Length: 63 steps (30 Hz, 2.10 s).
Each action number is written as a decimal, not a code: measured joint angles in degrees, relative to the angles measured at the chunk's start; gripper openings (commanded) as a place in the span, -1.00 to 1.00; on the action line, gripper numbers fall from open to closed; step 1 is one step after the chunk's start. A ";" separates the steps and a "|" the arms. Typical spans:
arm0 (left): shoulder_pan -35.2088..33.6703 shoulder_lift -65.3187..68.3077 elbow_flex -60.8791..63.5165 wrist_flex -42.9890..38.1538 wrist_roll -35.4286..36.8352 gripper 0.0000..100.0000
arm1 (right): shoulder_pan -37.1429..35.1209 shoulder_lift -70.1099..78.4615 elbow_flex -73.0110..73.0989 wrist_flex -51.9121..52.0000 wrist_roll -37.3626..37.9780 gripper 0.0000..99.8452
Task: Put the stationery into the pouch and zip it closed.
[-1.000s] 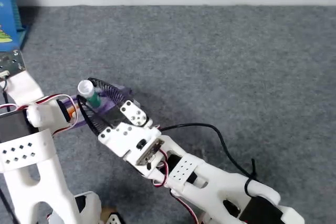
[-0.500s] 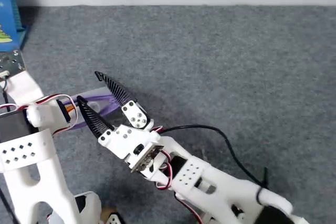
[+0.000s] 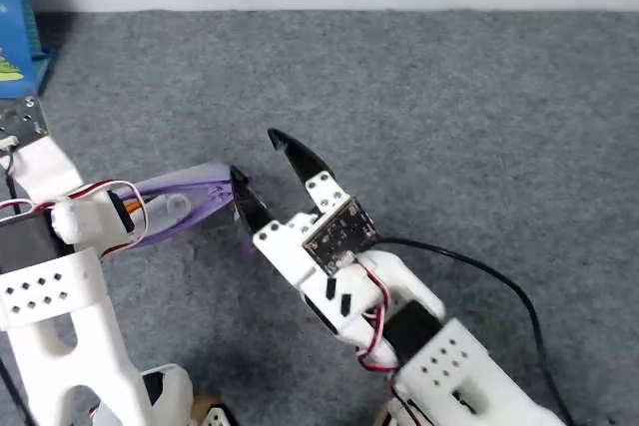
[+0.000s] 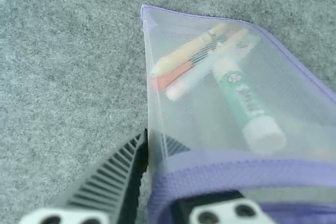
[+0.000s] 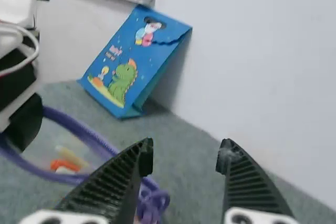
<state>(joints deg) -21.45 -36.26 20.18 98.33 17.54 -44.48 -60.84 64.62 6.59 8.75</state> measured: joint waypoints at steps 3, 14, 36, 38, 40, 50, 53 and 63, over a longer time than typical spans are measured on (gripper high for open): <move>0.00 0.00 0.00 0.00 0.00 -0.97 | 0.00 -3.16 0.00 7.30 -1.14 -0.62; 0.00 0.00 0.00 0.00 0.00 -0.97 | 0.00 -3.87 1.14 18.55 -12.92 -0.62; 0.00 0.00 0.00 0.00 0.00 -0.97 | -4.66 17.05 1.05 4.22 -13.63 -0.75; 0.00 0.00 0.00 0.00 0.00 -0.97 | -4.66 17.05 1.05 2.81 -13.63 -0.85; 0.00 0.00 0.00 0.00 0.00 -0.97 | -4.66 17.05 1.05 1.32 -13.63 -0.90; 0.00 0.00 0.00 0.00 0.00 -0.97 | -4.66 17.23 1.05 0.00 -13.63 -0.90; 0.00 0.00 0.00 0.00 0.00 -0.97 | -4.66 17.23 1.05 0.00 -13.63 -0.85; 0.00 0.00 0.00 0.00 0.00 -0.97 | -4.66 17.23 1.05 -0.09 -13.63 -0.71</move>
<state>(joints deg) -21.45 -36.26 20.18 98.33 17.54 -49.14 -43.60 65.67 6.51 -4.88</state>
